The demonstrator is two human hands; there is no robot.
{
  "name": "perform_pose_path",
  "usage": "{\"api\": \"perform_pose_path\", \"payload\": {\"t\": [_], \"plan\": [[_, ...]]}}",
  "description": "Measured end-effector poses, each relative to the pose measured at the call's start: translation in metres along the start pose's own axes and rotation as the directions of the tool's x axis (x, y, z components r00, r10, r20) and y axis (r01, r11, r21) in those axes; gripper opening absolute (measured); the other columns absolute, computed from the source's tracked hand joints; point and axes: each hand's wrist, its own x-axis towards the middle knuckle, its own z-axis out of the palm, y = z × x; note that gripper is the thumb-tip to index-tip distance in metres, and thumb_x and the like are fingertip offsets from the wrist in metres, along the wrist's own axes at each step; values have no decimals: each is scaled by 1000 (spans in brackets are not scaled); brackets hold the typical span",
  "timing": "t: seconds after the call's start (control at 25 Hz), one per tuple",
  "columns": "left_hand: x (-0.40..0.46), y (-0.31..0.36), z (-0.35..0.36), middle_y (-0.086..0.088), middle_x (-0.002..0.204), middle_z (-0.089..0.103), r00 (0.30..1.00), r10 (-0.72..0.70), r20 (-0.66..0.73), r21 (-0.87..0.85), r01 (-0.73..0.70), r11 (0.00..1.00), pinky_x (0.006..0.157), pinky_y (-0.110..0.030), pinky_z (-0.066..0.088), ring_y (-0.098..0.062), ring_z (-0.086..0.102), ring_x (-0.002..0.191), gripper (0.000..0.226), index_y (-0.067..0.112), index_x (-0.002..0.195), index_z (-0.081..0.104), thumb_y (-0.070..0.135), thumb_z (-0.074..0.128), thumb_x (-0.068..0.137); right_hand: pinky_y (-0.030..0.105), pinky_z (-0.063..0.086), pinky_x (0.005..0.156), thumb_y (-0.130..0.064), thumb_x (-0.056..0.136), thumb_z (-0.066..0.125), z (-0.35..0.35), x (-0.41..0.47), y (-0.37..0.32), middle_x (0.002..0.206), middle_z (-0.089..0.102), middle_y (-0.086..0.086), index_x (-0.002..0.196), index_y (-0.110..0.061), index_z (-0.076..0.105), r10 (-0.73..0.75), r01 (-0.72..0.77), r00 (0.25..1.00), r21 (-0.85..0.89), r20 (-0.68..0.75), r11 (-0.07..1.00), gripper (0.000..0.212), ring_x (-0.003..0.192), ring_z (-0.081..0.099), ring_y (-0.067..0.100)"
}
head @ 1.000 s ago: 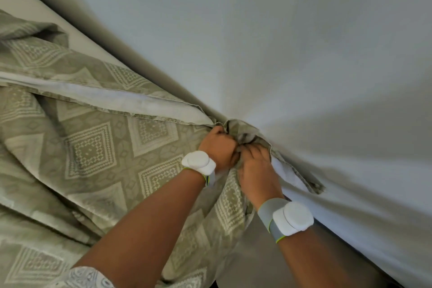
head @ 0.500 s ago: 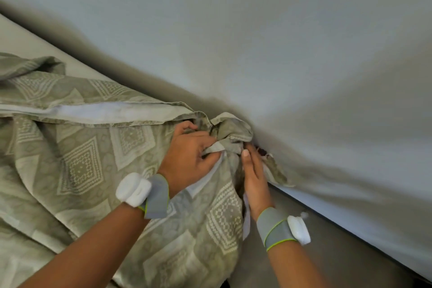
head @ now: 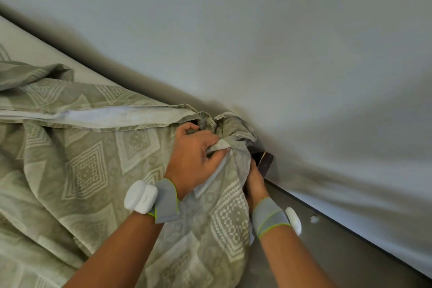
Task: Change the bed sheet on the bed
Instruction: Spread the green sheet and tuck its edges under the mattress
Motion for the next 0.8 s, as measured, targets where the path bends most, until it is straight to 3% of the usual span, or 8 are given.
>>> {"api": "perform_pose_path", "payload": {"t": [0.08,0.2,0.28,0.36,0.44,0.56,0.68,0.8], "plan": [[2,-8,7,11,51,34,1000,1,24,19,-1,1000,95,-28,27,-7,44,55,36,27,55,36,38,51,86,46,47,100,-58,85,56,-13,-2,9,122,64,8,122,-28,60,-52,48,998,-106,-35,993,48,107,62,27],[3,-14,18,11,52,34,999,25,28,41,-26,999,93,-25,23,-7,41,54,35,27,56,36,38,52,85,41,45,103,-27,95,53,-20,-34,19,128,60,-3,124,-31,57,-239,240,971,-174,29,955,29,117,58,16],[3,-16,25,13,52,32,999,40,38,66,-42,997,93,-28,24,-7,42,54,33,28,58,37,38,51,85,27,34,110,-19,97,49,-19,-50,13,139,45,-15,124,-31,56,-586,566,803,-448,108,692,30,130,41,2],[4,-19,38,13,55,35,997,37,61,111,-43,993,93,-33,26,-9,48,56,29,29,59,39,37,48,84,15,31,108,-20,99,45,-13,-38,-3,132,45,-17,122,-28,56,-713,697,619,-649,329,305,27,128,38,-4],[2,-23,54,12,57,44,996,39,84,163,-52,985,93,-36,26,-11,55,59,22,28,61,49,35,44,81,18,33,106,-28,100,42,-3,-16,-17,128,54,-11,127,-23,55,-543,646,703,-731,459,219,30,124,46,2],[0,-32,79,11,71,65,976,10,218,252,-66,966,98,-38,21,-13,64,74,24,28,76,65,32,42,78,28,30,107,-43,100,33,10,25,-28,137,53,3,132,-16,53,-238,415,899,-891,368,187,46,130,44,20],[0,-55,84,11,112,63,910,-215,353,332,93,939,107,-43,15,-13,54,114,43,35,112,58,53,32,83,32,33,102,-36,103,28,11,51,-27,136,53,13,126,-8,56,-165,303,945,-944,281,128,46,127,46,27],[10,-97,65,4,138,50,887,-370,278,464,213,860,109,-45,13,-20,39,132,68,35,126,52,70,16,81,34,37,95,-28,102,32,14,66,-23,132,52,19,124,-1,51,-112,240,965,-971,238,4,41,124,47,32]]}}
